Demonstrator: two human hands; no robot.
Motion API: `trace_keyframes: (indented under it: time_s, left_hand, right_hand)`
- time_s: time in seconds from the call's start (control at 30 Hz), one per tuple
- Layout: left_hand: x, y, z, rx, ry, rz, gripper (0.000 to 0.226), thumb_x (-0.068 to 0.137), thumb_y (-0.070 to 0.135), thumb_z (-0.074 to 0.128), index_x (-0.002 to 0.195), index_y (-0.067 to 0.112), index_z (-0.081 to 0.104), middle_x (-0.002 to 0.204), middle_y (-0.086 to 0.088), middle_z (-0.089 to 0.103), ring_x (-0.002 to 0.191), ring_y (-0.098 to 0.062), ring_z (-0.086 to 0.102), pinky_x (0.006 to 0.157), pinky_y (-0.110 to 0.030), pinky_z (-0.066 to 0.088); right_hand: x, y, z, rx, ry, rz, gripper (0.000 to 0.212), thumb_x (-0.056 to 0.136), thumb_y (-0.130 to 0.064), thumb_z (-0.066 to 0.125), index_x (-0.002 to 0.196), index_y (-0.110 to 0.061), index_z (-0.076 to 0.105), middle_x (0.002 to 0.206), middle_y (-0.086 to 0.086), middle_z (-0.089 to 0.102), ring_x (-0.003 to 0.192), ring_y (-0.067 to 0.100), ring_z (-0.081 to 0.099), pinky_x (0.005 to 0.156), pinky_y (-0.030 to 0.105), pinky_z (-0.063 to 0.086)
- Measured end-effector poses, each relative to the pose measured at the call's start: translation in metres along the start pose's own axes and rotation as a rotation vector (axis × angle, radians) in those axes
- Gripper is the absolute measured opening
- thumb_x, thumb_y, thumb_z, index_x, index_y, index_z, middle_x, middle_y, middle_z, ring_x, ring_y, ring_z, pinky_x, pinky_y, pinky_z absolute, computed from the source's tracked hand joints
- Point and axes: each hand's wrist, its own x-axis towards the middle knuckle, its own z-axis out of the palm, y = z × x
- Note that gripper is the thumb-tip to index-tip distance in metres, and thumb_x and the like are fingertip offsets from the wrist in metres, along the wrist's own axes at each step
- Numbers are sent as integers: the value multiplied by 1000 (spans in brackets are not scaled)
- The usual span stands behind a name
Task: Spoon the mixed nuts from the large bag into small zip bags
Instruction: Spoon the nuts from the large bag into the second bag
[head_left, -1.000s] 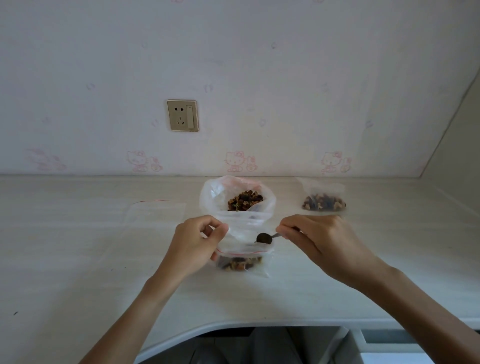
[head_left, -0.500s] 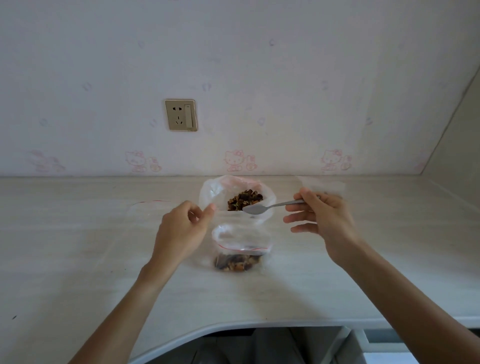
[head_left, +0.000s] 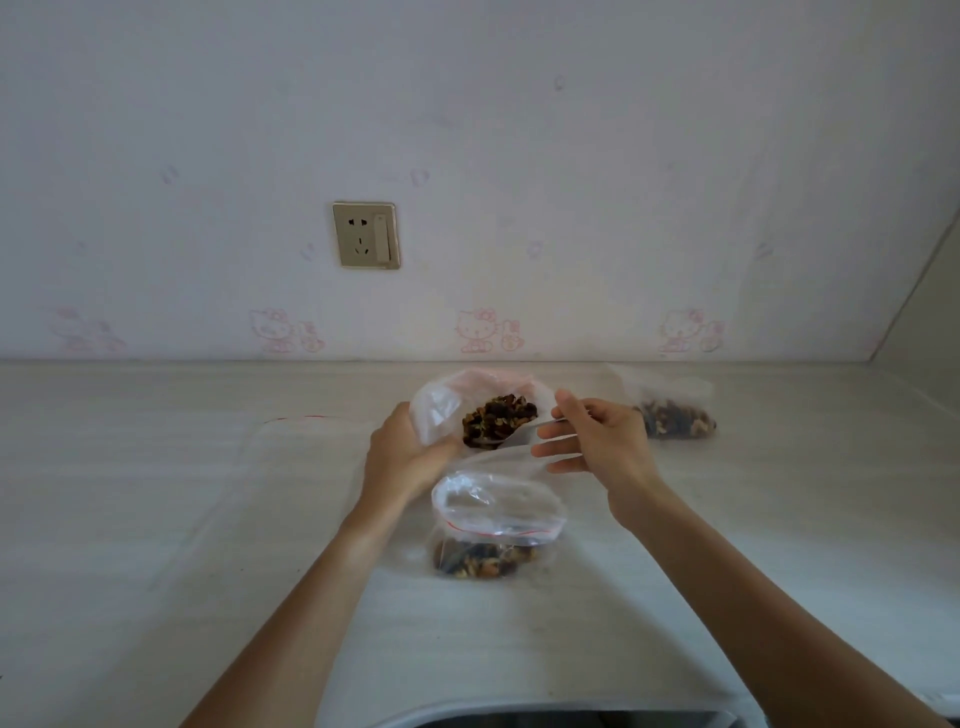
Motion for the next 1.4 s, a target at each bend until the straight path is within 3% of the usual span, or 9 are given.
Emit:
trace_keyframes:
  time_s: [0.2,0.33,0.47,0.63,0.83,0.97,1.17,1.3,1.4]
  left_hand:
    - [0,0,2,-65,15,16,43,75,19,87,113,22,66,103,5,72,99,-18,69,88,-42,59]
    - [-1,0,3,-87,36,29,37,80,21,85,113,23,66,102,8,71,95,-12,69,83,-36,60]
    - [-2,0,3,-88,43,43,31,82,19,81,106,28,64,99,9,70,93,-11,68,77,-31,58]
    - [-3,-1,1,-80,4,56,35,80,10,79,109,24,65,102,5,74,97,-14,71,82,-38,62]
    - [-2,1,-2,-80,1,43,37,77,8,79,109,22,66,101,5,73,96,-17,72,82,-41,61]
    - [-4,0,-1,-92,-28,55,39,77,7,79,111,22,66,103,4,74,99,-17,72,84,-40,61]
    - [-3,0,1,-109,-49,90,40,78,12,83,113,21,67,103,4,74,96,-16,72,85,-38,61]
    - [-2,0,3,-113,-13,120,24,87,25,80,107,24,67,94,6,72,77,-1,69,56,-14,51]
    - [-2,0,6,-143,14,144,10,94,28,72,102,29,66,90,6,71,69,9,66,48,-8,46]
  right_hand:
    - [-1,1,-3,-21,-139,-50,13,95,-17,74,95,-5,77,86,13,80,80,27,79,59,30,63]
    - [1,-1,-2,-60,-74,-111,13,98,-13,69,93,-4,76,79,11,79,76,26,78,59,30,63]
    - [4,1,-4,-252,9,-281,12,99,-16,68,89,-15,74,72,0,78,73,16,77,62,26,63]
    - [3,8,1,-456,-15,-434,12,98,-14,68,88,-17,75,78,-6,77,77,8,74,77,41,63]
    - [0,14,-5,-463,40,-489,13,99,-17,67,89,-24,71,78,-11,76,78,4,73,76,40,63]
    - [3,10,-2,-354,130,-410,15,102,-25,64,88,-23,69,72,-5,77,74,10,75,77,39,64]
    - [5,1,4,-307,48,-236,17,100,-14,65,84,-16,71,69,5,77,71,18,76,73,33,65]
    - [6,-4,2,-301,35,-179,15,99,-11,66,86,-9,73,69,6,77,70,20,77,70,32,65]
    - [8,-5,3,-348,67,-215,13,99,-10,66,88,-8,73,70,7,76,68,19,76,72,35,66]
